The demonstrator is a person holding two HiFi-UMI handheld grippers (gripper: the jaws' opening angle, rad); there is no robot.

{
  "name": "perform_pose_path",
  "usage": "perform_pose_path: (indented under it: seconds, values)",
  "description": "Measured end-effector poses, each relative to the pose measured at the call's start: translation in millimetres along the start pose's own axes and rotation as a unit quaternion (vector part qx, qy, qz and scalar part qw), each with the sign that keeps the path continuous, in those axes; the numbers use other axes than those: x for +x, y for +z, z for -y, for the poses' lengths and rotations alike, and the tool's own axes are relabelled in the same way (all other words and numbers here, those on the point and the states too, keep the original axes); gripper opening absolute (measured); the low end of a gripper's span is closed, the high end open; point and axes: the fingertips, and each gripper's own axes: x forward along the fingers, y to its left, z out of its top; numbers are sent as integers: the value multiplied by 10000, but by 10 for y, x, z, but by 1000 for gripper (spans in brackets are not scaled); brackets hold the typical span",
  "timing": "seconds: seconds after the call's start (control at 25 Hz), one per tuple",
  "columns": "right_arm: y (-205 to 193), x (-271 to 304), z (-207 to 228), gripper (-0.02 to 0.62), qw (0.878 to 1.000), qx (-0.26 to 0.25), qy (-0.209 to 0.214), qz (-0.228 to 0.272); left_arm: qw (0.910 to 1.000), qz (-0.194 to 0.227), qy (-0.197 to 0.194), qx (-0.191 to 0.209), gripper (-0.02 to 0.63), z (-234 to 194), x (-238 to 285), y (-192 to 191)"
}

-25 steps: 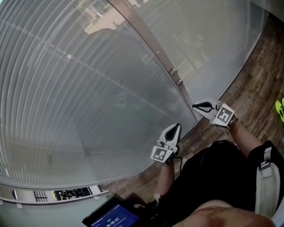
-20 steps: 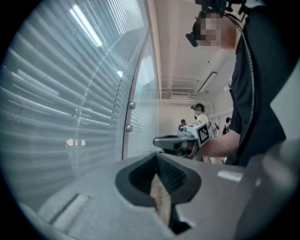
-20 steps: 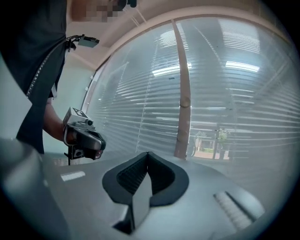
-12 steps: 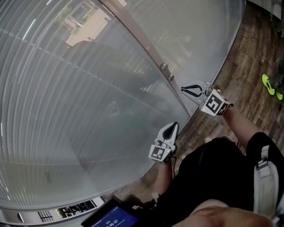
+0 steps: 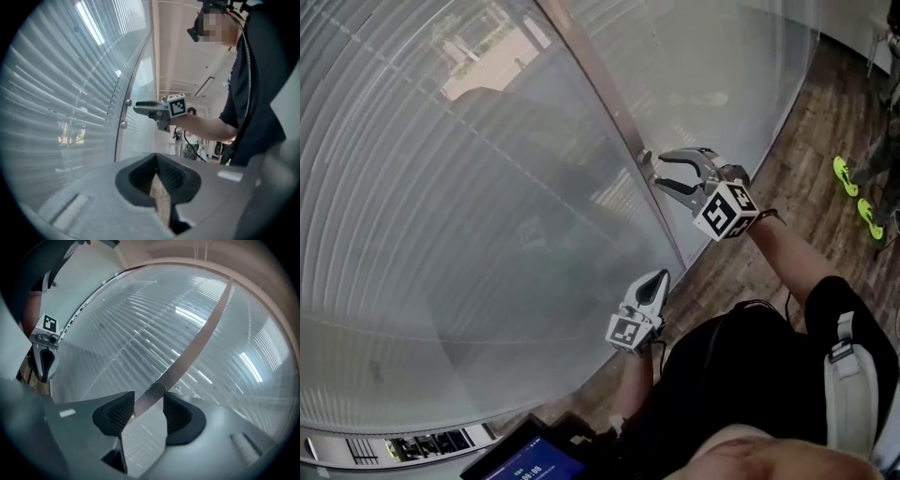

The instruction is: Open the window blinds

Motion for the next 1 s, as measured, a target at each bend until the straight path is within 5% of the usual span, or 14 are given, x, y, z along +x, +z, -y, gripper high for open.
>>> perform_pose_path:
  seconds: [0.4, 0.64, 1.0]
  values:
    - [38, 264, 48, 233, 9946, -981, -203, -267, 9997, 132, 168, 67, 2, -27, -81, -131]
    - [-12, 335, -3, 130, 9894, -1319, -466, -379, 9996, 24, 275, 62, 2, -80, -197, -219]
    - [-19, 381, 22, 120, 9855, -1493, -610, -519, 9995, 77, 299, 95, 2, -136, -194, -240]
